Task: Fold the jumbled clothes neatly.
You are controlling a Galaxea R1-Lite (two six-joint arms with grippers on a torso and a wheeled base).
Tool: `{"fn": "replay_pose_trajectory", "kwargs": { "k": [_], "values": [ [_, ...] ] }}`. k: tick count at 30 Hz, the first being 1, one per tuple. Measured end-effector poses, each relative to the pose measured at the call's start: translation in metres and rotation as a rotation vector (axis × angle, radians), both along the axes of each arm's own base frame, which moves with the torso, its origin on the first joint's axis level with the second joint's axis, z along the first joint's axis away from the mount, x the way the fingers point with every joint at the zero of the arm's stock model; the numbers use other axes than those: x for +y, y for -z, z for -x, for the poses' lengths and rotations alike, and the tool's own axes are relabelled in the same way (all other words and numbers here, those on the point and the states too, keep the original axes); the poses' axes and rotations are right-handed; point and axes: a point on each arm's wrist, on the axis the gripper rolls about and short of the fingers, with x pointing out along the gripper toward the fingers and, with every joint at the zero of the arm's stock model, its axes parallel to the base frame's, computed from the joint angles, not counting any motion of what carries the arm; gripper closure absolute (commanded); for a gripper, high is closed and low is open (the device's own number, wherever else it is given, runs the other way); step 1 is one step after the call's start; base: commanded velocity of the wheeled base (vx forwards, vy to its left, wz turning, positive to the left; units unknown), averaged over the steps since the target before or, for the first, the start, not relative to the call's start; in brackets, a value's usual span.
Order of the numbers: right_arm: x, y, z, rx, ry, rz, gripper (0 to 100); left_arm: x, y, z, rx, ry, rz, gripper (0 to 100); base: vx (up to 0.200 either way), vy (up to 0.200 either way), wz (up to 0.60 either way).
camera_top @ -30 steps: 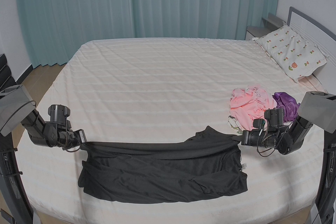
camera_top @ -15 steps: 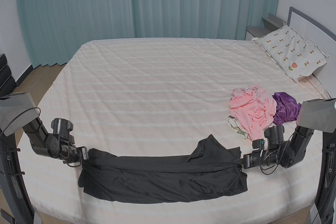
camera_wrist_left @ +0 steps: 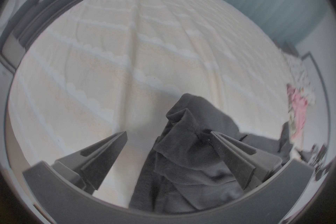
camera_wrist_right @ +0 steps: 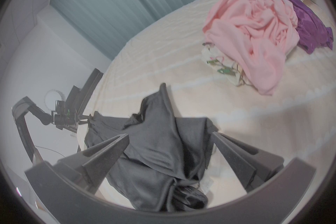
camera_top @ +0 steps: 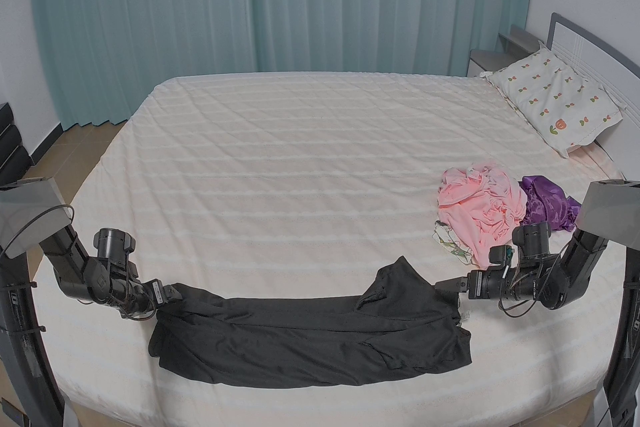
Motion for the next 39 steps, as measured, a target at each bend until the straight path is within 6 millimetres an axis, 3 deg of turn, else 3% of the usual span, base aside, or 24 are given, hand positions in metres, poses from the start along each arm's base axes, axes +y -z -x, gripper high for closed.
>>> {"fn": "replay_pose_trajectory", "kwargs": {
  "k": [5,9,18,19,27,39],
  "values": [
    [0.017,-0.006,-0.005,0.000,-0.006,-0.046,0,0.011,-0.019,0.004,-0.033,-0.131,0.210,0,0.000,0.000,0.00],
    [0.027,0.003,-0.008,0.023,-0.018,-0.052,0,0.016,-0.027,0.013,-0.035,-0.221,0.311,0,0.000,0.000,0.00],
    [0.032,0.029,-0.014,0.071,-0.016,-0.033,0,0.018,-0.032,0.023,-0.173,-0.210,0.345,0,0.000,0.000,0.00],
    [0.032,0.032,-0.014,0.070,-0.016,-0.032,100,0.018,-0.030,0.025,-0.170,-0.211,0.346,0,0.000,0.000,0.00],
    [0.031,0.040,-0.012,0.070,-0.015,-0.031,100,0.017,-0.026,0.031,-0.150,-0.213,0.349,0,0.000,0.000,0.00],
    [0.012,0.030,0.017,0.085,-0.032,0.016,100,0.016,-0.024,0.031,-0.145,-0.212,0.347,0,0.000,0.000,0.00]
  ]
}}
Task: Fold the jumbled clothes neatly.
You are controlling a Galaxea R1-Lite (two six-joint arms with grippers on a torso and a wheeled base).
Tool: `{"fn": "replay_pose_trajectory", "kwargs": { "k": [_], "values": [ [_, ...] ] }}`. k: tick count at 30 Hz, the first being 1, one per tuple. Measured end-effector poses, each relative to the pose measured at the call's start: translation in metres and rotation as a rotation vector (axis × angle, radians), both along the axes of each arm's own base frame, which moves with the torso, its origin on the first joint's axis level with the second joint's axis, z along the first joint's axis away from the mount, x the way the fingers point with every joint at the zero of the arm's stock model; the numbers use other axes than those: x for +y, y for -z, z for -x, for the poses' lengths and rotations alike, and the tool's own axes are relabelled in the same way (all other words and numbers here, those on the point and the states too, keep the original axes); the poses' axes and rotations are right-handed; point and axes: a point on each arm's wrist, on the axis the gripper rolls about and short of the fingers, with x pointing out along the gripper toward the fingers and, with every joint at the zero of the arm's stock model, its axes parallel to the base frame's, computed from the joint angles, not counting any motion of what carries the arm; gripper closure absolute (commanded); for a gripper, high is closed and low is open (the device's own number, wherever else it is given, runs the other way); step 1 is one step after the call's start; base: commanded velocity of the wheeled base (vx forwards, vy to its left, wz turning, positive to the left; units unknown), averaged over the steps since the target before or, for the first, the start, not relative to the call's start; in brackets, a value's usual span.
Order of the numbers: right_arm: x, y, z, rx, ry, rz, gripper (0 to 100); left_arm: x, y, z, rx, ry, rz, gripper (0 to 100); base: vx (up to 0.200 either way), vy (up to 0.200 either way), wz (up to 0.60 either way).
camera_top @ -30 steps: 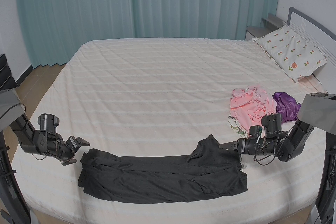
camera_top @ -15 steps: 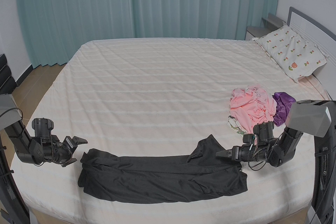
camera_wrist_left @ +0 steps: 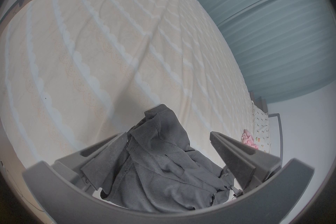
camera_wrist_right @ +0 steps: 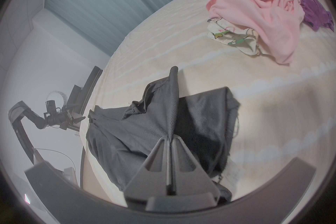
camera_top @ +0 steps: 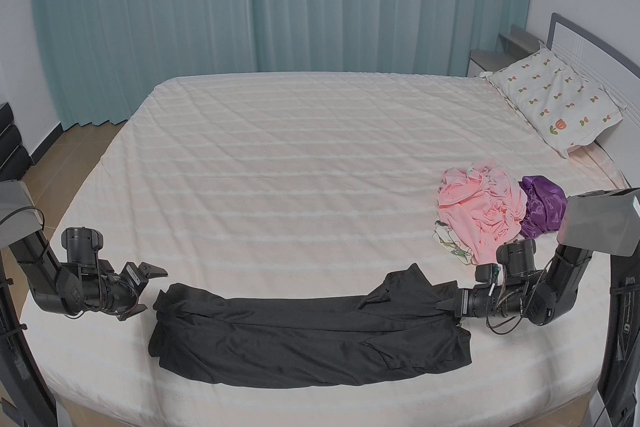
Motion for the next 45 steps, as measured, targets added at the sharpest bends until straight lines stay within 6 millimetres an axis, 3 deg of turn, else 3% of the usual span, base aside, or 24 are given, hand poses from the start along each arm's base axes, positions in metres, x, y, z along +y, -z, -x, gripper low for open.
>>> {"fn": "replay_pose_trajectory", "kwargs": {
  "k": [9,10,24,33,34,45],
  "values": [
    [-0.008,0.001,0.015,-0.011,-0.064,0.055,100,0.000,0.001,0.001,0.006,0.003,-0.004,0,0.000,0.000,0.00],
    [-0.008,0.001,0.016,-0.010,-0.064,0.057,0,0.000,0.001,0.001,0.006,0.003,-0.004,0,0.000,0.000,0.00],
    [-0.010,-0.005,0.010,-0.019,-0.034,0.020,0,-0.008,0.007,-0.005,0.028,-0.040,-0.091,0,0.000,0.000,0.00],
    [-0.009,-0.010,-0.001,-0.026,0.015,-0.030,0,-0.039,0.018,-0.022,0.051,-0.062,-0.236,0,0.000,0.000,0.00],
    [-0.008,-0.010,-0.003,-0.034,0.016,-0.031,0,-0.041,0.021,-0.024,0.055,-0.064,-0.245,100,0.000,0.000,0.00],
    [-0.008,-0.019,-0.008,-0.050,0.087,-0.083,0,-0.046,0.031,-0.028,0.084,-0.119,-0.308,100,0.000,0.000,0.00]
  ]
}}
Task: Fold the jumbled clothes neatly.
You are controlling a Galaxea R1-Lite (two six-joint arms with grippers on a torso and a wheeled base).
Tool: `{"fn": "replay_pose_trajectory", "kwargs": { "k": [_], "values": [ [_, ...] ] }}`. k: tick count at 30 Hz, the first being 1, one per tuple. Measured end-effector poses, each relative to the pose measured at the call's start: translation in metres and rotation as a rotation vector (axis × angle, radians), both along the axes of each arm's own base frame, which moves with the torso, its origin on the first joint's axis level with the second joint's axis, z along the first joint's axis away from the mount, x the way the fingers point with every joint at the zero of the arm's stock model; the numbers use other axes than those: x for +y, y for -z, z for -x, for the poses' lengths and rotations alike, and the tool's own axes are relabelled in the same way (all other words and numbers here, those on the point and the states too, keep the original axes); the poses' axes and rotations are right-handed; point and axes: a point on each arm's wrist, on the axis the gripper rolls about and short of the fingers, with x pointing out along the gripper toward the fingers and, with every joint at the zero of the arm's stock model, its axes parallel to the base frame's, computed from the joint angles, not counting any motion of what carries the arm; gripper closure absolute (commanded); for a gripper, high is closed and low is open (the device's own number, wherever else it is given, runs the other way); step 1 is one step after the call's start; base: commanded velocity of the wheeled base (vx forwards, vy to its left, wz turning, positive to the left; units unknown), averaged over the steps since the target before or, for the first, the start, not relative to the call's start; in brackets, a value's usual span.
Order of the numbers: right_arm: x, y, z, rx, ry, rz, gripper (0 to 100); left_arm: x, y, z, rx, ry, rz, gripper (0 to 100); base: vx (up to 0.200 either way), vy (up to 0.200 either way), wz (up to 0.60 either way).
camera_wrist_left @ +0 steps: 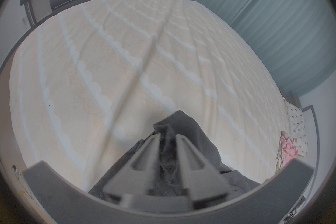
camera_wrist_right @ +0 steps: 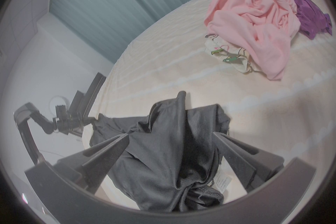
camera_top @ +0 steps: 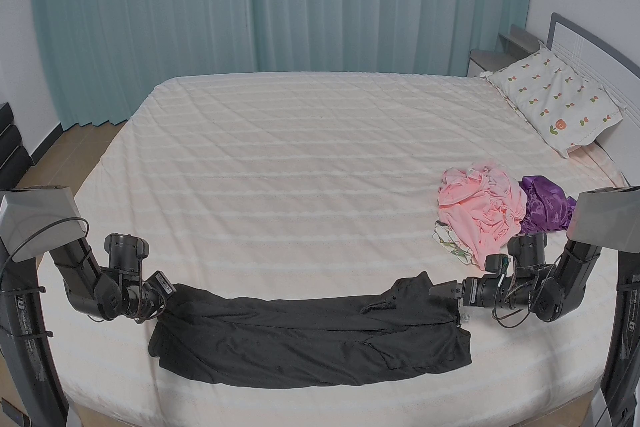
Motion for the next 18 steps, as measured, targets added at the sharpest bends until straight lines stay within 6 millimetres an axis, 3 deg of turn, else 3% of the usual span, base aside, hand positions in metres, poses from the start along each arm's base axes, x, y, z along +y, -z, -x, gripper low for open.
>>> {"fn": "replay_pose_trajectory", "kwargs": {
  "k": [8,18],
  "values": [
    [0.015,-0.022,-0.001,0.005,0.183,0.000,0,0.001,-0.004,-0.003,-0.028,-0.070,0.018,100,0.000,0.000,0.00],
    [0.041,-0.019,0.019,0.097,0.357,-0.004,0,0.000,-0.020,-0.005,-0.087,-0.131,0.076,100,0.000,0.000,0.00]
  ]
}}
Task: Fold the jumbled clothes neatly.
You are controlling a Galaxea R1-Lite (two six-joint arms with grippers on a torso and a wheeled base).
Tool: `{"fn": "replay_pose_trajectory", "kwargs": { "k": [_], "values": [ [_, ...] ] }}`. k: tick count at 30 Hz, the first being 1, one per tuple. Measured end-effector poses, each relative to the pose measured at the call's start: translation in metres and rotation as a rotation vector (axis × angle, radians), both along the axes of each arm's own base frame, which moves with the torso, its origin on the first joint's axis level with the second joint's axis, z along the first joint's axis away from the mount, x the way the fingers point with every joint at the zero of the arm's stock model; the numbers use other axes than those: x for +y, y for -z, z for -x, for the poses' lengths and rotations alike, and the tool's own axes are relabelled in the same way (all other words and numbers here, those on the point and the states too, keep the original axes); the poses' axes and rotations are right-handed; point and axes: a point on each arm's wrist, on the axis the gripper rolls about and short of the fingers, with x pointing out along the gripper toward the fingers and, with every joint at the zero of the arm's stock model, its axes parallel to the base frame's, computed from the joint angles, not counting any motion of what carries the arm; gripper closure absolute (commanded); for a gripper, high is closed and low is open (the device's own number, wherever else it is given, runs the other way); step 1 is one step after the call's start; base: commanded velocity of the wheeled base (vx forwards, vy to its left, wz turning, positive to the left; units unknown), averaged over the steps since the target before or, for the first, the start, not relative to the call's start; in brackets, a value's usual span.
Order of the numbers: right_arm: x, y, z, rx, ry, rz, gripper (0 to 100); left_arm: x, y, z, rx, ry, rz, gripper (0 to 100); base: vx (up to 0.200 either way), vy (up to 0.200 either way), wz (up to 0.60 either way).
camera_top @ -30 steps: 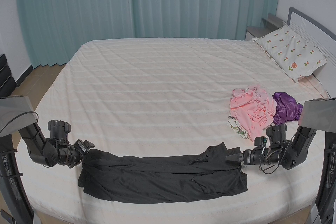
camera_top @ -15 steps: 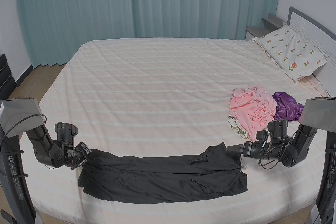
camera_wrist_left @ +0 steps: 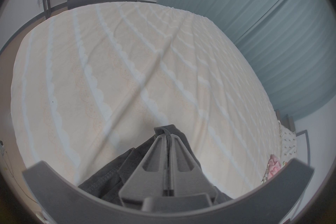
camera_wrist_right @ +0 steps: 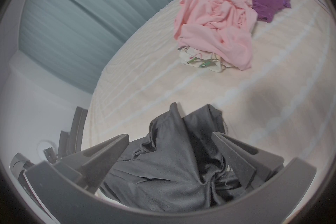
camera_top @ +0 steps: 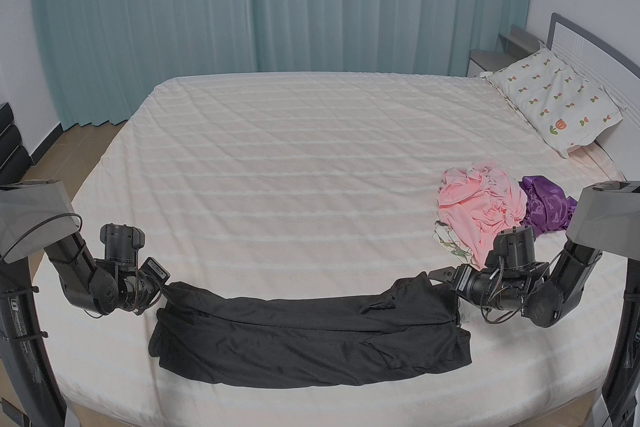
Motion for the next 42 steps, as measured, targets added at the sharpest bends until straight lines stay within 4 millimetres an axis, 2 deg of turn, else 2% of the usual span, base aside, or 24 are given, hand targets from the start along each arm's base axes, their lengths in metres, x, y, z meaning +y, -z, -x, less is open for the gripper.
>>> {"fn": "replay_pose_trajectory", "kwargs": {
  "k": [8,13,17,33,42],
  "values": [
    [0.014,-0.005,0.012,0.018,0.067,0.014,0,0.000,-0.004,0.000,-0.015,-0.017,0.018,100,0.000,0.000,0.00],
    [0.023,-0.008,0.027,0.099,0.064,0.010,0,0.000,-0.005,-0.001,-0.024,-0.033,0.035,100,0.000,0.000,0.00],
    [0.031,-0.007,0.031,0.120,0.064,-0.008,0,0.000,-0.005,-0.002,-0.027,-0.036,0.038,100,0.000,0.000,0.00],
    [0.045,0.017,0.018,0.154,0.096,-0.002,0,0.001,-0.005,-0.002,-0.027,-0.042,0.039,100,0.000,0.000,0.00],
    [0.046,0.020,0.019,0.162,0.094,0.004,0,0.002,-0.006,-0.002,-0.028,-0.042,0.039,100,0.000,0.000,0.00]
  ]
}}
